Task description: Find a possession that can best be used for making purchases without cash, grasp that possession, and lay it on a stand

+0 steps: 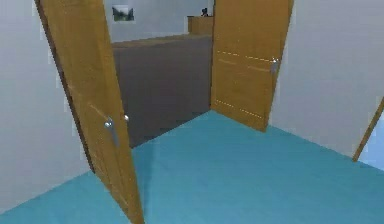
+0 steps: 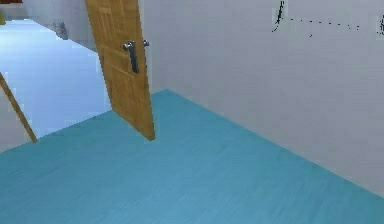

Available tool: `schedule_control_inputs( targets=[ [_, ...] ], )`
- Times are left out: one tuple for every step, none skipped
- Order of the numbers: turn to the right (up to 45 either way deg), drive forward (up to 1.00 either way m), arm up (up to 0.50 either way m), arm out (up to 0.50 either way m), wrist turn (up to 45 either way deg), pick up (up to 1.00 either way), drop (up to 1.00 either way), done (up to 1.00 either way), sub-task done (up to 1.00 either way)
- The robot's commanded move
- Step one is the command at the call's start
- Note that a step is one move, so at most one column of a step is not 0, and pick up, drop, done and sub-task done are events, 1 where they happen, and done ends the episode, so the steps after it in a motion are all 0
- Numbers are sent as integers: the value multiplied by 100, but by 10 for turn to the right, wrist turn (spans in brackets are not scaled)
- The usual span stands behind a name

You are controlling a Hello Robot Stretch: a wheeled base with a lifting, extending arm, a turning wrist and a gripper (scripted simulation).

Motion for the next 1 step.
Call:
schedule_control_inputs(
  targets=[
    [30,0,0,0,0,0,0,0,0]
  ],
)
